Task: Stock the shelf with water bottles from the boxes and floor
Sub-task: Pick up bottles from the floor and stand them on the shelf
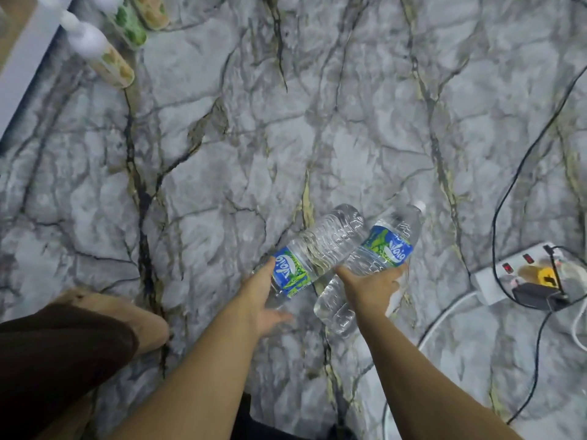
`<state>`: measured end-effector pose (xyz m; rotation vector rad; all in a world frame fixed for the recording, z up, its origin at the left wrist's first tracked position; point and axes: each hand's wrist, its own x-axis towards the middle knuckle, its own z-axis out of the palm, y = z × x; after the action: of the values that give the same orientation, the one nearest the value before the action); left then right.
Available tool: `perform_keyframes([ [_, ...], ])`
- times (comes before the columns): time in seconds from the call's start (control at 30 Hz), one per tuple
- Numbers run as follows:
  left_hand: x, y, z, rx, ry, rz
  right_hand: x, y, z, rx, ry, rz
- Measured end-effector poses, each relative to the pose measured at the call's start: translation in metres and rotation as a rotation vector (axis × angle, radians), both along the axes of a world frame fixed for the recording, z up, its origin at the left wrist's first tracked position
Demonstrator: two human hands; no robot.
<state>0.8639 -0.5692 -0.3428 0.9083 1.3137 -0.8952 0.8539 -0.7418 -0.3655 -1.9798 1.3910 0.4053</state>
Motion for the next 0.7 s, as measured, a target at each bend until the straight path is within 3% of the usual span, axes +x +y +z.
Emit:
perform_keyframes([
  [0.17,0.024,0.011,-0.012,0.209,0.0,-0.074,-0.002,-0.005,-0.001,0.011,-0.02,0.022],
  [0.43,0.051,0.043,-0.008,0.412,-0.185,-0.192,-0.005,-0.01,-0.008,0.035,-0.071,0.035],
  [0.53,0.062,0.064,-0.011,0.556,-0.315,-0.403,-0.007,-0.018,-0.01,0.049,-0.089,0.063],
  [0.63,0.066,0.093,-0.007,0.759,-0.432,-0.845,-0.007,-0.023,-0.012,0.038,-0.116,0.14],
  [0.7,0.064,0.109,-0.01,0.824,-0.481,-1.0,-0.004,-0.018,-0.012,0.02,-0.081,0.186],
])
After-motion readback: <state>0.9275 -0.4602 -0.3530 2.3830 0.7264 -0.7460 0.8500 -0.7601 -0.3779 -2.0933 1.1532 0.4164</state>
